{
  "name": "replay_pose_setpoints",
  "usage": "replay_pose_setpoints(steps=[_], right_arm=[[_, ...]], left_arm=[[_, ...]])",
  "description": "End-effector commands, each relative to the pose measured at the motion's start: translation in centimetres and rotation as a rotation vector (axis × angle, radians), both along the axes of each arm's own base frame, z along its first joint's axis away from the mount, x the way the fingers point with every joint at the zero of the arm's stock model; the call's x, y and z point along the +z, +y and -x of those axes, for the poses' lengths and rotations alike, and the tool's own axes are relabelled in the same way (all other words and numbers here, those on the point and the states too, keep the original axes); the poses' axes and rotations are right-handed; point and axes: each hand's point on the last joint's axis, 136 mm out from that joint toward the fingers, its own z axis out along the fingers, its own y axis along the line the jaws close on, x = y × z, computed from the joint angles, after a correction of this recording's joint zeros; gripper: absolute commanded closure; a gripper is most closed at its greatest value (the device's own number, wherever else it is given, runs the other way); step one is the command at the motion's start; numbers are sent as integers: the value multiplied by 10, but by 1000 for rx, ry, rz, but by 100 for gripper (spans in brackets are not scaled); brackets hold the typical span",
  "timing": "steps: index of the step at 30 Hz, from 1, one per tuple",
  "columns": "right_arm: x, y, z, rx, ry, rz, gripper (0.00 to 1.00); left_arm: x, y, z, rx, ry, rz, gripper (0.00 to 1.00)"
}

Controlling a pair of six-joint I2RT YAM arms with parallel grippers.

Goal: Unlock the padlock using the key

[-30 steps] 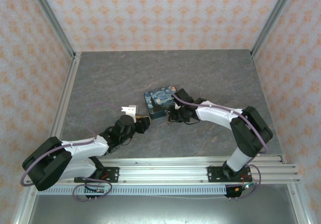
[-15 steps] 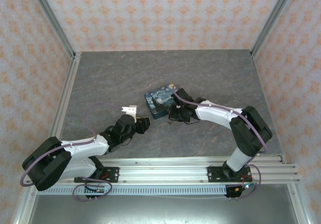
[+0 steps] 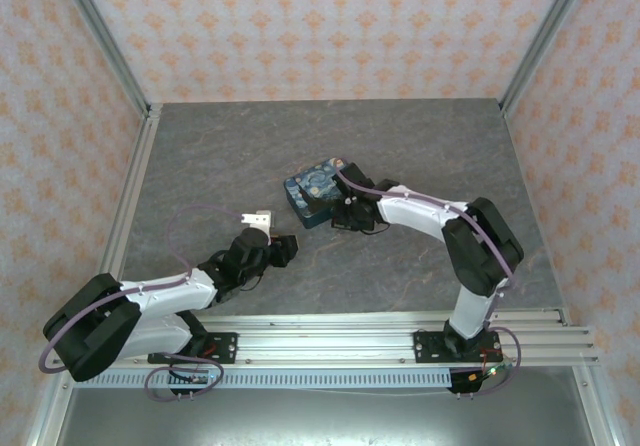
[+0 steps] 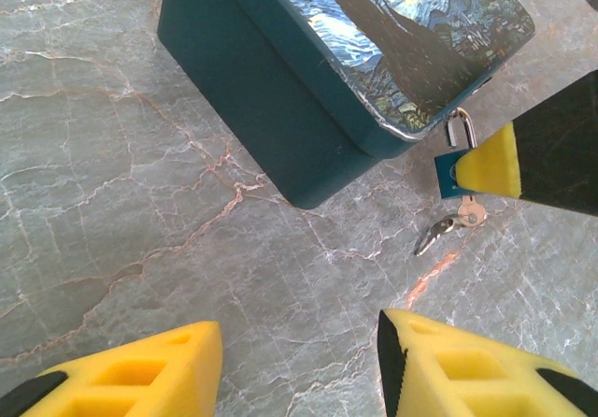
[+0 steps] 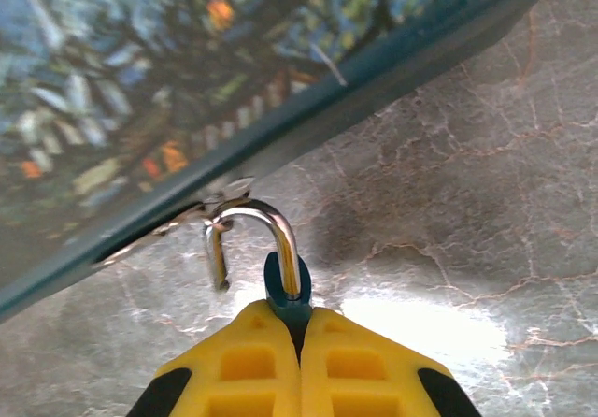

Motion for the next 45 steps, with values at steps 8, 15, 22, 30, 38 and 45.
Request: replay_pose_setpoints(steps=[8, 15, 22, 30, 38, 45], right_arm=[[6, -25, -12, -29, -35, 163, 100], [17, -23, -22, -48, -63, 169, 100], [13, -20, -28, -98, -57, 161, 100], [6, -16, -27, -156, -54, 104, 100], [10, -6, -25, -184, -16, -7, 100], [17, -10, -31, -274, -37, -84, 100]], left_arm=[[15, -1, -6, 21, -10, 25, 52], [15, 0, -6, 26, -10, 25, 52], [13, 1, -6, 27, -9, 18, 52], [14, 1, -6, 26, -10, 22, 52], [16, 2, -6, 32, -16, 30, 52], [21, 3, -5, 39, -23, 40, 52]])
